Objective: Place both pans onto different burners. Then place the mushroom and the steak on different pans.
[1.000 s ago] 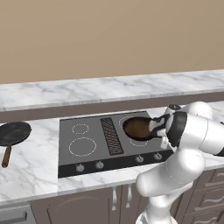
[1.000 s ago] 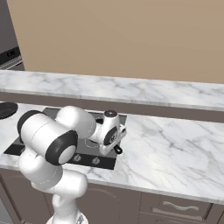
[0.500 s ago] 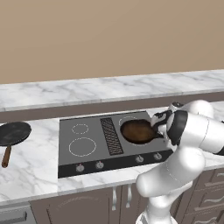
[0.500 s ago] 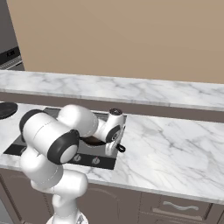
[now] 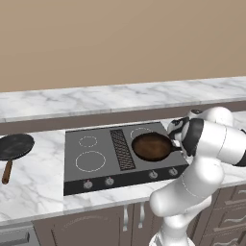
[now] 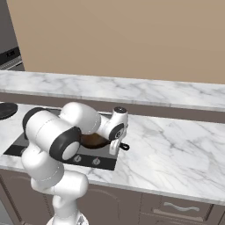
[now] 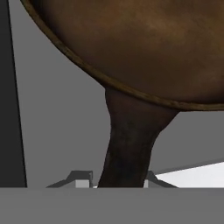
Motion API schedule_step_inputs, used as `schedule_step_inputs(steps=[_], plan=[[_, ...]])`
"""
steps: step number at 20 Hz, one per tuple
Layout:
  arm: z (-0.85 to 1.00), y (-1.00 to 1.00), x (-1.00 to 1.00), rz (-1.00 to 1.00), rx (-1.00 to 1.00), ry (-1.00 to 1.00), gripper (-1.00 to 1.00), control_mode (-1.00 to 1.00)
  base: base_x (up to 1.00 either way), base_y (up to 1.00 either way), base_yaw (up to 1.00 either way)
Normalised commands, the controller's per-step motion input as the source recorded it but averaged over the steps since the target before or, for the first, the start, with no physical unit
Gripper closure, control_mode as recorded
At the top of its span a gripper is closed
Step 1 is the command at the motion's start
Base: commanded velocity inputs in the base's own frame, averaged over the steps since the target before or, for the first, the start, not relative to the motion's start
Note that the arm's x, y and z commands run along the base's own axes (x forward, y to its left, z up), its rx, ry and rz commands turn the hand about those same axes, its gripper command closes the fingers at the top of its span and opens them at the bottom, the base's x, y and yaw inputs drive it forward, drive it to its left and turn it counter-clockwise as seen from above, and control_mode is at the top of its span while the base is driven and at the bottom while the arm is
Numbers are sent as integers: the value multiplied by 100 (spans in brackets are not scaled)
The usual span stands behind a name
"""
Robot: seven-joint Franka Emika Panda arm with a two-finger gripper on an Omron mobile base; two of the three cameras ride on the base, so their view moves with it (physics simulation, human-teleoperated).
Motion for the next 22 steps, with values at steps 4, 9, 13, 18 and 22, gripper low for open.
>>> schedule_step_inputs(steps=[4, 9, 13, 18, 22], plan=[[-7, -2, 1, 0, 0, 0, 100, -100, 0, 0, 0], [0, 0, 0, 0, 0, 2, 100, -100, 0, 0, 0], [0, 0, 0, 0, 0, 1, 100, -100, 0, 0, 0], [0, 0, 0, 0, 0, 0, -100, -100, 0, 0, 0], [0, 0, 0, 0, 0, 0, -100, -100, 0, 0, 0]])
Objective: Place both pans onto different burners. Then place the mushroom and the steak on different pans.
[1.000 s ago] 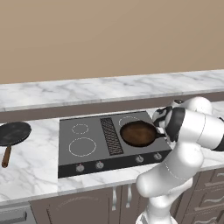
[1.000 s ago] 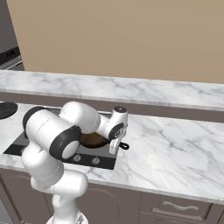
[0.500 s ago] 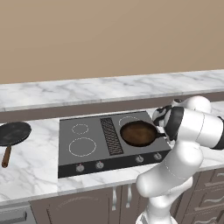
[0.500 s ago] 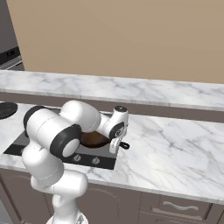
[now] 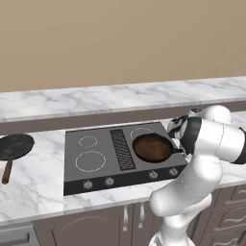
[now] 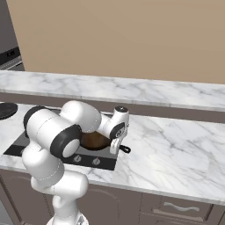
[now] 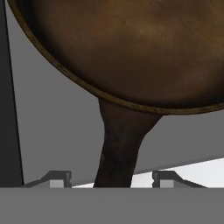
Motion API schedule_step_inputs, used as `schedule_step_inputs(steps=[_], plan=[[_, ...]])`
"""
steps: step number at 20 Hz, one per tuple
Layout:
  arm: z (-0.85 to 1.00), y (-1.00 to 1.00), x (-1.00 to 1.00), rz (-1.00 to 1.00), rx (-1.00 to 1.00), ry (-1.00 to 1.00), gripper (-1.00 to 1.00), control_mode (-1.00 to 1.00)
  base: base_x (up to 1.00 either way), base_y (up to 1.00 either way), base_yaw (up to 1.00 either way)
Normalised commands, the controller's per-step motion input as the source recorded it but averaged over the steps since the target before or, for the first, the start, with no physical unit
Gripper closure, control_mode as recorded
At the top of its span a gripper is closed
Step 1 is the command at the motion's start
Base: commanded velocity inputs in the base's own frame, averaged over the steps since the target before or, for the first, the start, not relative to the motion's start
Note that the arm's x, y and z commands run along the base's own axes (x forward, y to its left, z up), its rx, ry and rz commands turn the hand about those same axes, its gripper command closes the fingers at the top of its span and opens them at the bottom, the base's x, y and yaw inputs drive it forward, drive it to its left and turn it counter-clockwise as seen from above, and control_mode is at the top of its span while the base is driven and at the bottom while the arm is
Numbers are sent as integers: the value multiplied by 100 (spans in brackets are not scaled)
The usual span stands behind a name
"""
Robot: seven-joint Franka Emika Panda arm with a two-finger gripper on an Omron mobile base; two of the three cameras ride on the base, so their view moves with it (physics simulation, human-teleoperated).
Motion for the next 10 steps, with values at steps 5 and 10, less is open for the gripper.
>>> schedule_step_inputs(steps=[5, 10], plan=[[0, 0, 0, 0, 0, 0, -100, -100, 0, 0, 0], [6, 0, -3, -3, 0, 0, -100, -100, 0, 0, 0]])
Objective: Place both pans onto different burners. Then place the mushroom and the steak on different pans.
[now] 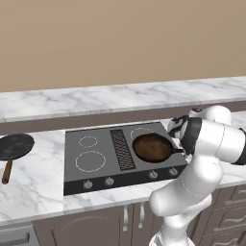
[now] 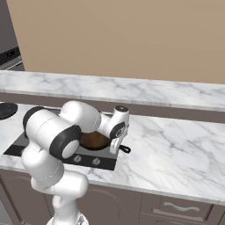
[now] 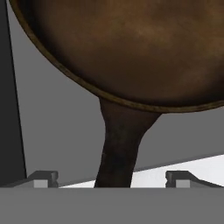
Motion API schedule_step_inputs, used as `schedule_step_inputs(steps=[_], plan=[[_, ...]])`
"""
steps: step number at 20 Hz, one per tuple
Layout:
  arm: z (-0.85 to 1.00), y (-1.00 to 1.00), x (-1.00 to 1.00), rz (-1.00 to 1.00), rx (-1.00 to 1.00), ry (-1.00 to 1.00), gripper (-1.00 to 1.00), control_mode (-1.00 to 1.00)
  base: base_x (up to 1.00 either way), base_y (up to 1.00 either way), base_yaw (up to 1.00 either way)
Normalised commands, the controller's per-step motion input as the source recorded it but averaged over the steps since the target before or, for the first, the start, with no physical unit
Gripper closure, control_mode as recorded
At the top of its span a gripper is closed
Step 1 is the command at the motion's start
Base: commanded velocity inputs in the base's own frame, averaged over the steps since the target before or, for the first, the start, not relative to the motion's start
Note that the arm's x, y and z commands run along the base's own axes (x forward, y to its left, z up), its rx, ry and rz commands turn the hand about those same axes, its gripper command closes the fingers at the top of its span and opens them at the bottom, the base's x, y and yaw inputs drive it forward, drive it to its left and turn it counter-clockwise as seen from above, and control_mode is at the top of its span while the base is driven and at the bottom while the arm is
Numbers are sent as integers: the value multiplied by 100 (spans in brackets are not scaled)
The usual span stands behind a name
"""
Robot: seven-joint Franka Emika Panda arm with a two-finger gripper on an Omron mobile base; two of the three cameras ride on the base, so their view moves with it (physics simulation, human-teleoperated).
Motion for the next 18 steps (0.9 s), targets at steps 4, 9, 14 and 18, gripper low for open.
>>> schedule_step_inputs(steps=[4, 9, 14, 18], plan=[[22, 13, -1, -15, 0, 0, -100, -100, 0, 0, 0], [43, 27, 0, -19, 0, 0, -100, -100, 0, 0, 0], [48, 36, 0, -21, 0, 0, -100, -100, 0, 0, 0], [29, 48, -2, -24, 0, 0, -100, -100, 0, 0, 0]])
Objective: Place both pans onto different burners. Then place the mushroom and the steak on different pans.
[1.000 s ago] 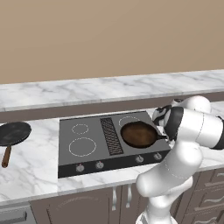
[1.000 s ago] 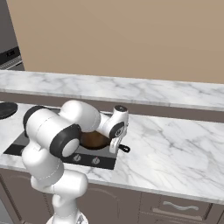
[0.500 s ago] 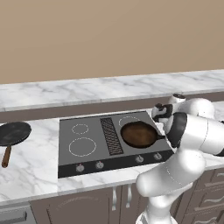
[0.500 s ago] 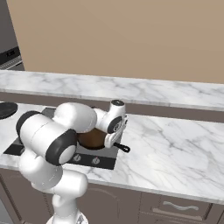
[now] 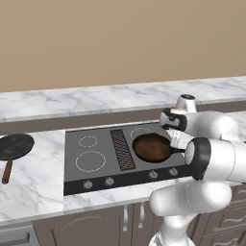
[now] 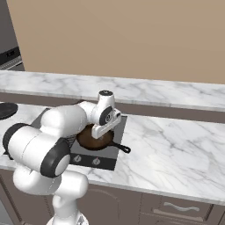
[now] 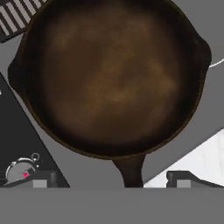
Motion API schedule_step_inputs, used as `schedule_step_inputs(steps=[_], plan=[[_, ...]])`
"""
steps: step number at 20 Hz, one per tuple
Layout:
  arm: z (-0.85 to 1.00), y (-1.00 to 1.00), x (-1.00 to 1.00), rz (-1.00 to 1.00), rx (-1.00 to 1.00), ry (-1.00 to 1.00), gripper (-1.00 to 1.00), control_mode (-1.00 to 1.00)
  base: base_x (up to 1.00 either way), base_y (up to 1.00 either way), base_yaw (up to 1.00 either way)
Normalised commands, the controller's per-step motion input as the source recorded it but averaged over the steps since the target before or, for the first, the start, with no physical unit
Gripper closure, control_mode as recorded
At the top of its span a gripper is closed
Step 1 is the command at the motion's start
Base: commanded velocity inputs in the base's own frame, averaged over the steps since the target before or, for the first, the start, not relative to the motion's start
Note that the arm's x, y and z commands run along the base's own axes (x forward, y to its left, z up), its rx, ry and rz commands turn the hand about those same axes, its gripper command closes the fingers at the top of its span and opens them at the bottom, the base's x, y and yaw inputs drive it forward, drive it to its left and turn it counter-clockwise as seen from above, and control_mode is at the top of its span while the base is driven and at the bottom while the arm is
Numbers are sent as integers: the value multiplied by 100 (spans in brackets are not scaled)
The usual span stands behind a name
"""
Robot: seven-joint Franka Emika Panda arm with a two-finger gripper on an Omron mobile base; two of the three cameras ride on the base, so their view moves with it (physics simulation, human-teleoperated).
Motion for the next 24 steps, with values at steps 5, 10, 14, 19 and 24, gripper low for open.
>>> schedule_step_inputs(steps=[5, 10, 14, 19, 24], plan=[[17, 56, -10, -24, 0, 0, -100, -100, 0, 0, 0], [13, 51, -1, -15, 0, 0, -100, -100, 0, 0, 0], [15, 60, 0, -16, 0, 0, -100, -100, 0, 0, 0], [15, 61, 0, -18, 0, 0, -100, -100, 0, 0, 0], [15, 58, 0, -18, 0, 0, -100, -100, 0, 0, 0]])
